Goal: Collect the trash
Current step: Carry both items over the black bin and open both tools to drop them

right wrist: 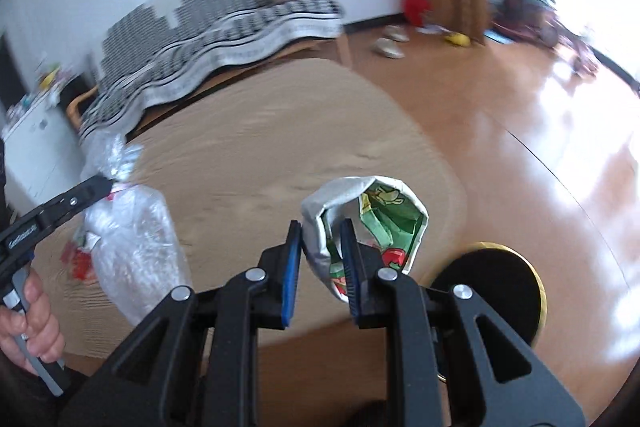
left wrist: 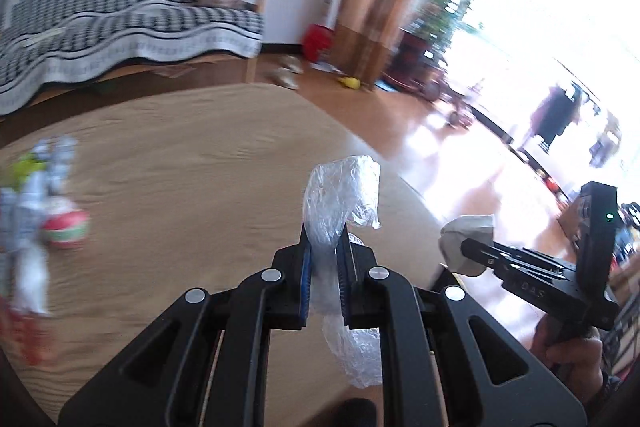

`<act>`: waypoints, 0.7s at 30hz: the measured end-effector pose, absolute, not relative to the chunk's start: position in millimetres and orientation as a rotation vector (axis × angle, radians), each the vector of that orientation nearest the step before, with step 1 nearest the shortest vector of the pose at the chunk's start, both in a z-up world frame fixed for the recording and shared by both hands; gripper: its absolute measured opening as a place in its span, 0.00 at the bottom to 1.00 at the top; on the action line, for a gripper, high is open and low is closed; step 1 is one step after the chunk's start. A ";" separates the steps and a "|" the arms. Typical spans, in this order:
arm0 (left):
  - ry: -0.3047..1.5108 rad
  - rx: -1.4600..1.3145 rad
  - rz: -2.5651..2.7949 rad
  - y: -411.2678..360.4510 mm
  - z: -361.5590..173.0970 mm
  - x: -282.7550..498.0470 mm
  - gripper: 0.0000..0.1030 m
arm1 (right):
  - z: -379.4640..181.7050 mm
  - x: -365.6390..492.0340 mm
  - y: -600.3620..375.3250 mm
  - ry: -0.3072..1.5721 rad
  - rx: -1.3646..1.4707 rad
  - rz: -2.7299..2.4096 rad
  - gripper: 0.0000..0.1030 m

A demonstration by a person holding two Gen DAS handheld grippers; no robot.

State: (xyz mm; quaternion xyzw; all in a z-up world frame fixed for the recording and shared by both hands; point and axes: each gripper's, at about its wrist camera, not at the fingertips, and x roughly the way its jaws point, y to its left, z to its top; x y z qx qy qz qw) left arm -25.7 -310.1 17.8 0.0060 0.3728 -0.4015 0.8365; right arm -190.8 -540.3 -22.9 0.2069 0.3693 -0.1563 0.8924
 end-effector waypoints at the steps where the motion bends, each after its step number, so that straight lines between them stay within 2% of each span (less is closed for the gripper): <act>1: 0.794 0.019 -0.866 -321.5 15.8 -30.6 0.10 | -28.5 -200.6 -551.5 0.769 0.445 -0.347 0.20; 6: 0.815 0.060 -0.976 -396.5 -4.5 -68.0 0.10 | -73.8 -253.5 -612.1 0.829 0.577 -0.451 0.20; 12: 0.860 0.110 -1.036 -450.2 -29.3 -91.4 0.10 | -123.5 -286.8 -656.6 0.917 0.710 -0.490 0.20; 21: 0.888 0.151 -1.059 -488.7 -52.1 -100.2 0.10 | -139.0 -294.8 -664.8 0.948 0.749 -0.506 0.20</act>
